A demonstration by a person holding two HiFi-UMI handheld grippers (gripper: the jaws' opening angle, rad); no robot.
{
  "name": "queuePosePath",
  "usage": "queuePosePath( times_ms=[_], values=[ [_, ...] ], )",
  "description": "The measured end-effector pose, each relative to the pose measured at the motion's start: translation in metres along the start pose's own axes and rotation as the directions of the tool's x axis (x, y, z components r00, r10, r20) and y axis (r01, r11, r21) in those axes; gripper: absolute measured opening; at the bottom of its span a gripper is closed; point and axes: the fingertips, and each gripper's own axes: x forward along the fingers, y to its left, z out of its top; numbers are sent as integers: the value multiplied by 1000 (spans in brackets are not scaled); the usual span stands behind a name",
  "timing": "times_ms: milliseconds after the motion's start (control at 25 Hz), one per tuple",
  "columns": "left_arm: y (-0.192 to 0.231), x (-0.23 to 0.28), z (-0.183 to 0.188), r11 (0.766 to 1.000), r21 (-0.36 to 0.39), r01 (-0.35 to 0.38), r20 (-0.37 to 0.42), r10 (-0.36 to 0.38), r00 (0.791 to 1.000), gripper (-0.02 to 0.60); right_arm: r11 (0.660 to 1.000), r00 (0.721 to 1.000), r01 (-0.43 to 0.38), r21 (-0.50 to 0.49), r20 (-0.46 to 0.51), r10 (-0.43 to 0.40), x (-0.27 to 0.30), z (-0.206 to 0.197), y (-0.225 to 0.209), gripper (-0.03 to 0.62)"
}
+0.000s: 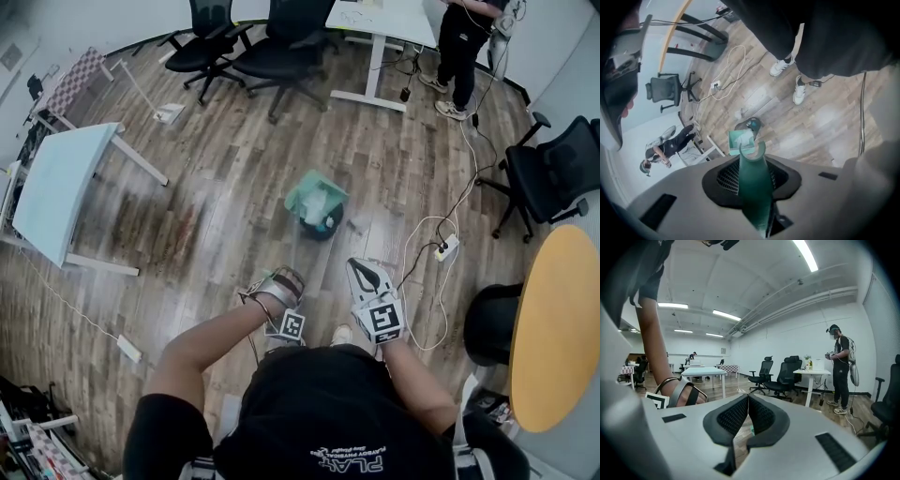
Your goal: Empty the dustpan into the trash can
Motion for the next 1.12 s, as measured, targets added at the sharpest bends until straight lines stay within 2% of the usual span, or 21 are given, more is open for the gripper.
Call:
queuePosePath(
  times_ms=[160,280,360,560,760,840,1120],
  values=[
    [-12,-8,18,990,142,14,16,-16,1000,115,1000,1000,-9,2,8,9,1,2,1,23],
    [-27,-12,43,967,253,30,39,-41,998,115,1000,1000,-20,7,2,20,-1,-1,3,25],
    [-34,-11,55,957,284,54,38,-67,997,124,1000,1000,-24,11,-3,24,-3,-5,5,24],
    [-30,-12,61,962,263,70,45,-84,995,127,1000,1000,-23,10,-8,23,-4,-7,2,24],
    [-40,5,74,965,261,38,62,-56,996,127,1000,1000,-23,11,-11,23,-4,-8,-1,24],
    [-38,1,67,968,247,42,62,-59,996,127,1000,1000,-29,12,-12,29,-3,-8,1,24],
    [-24,-9,58,988,135,72,128,-90,988,129,1000,999,-30,7,-13,30,0,-10,-2,25]
  ],
)
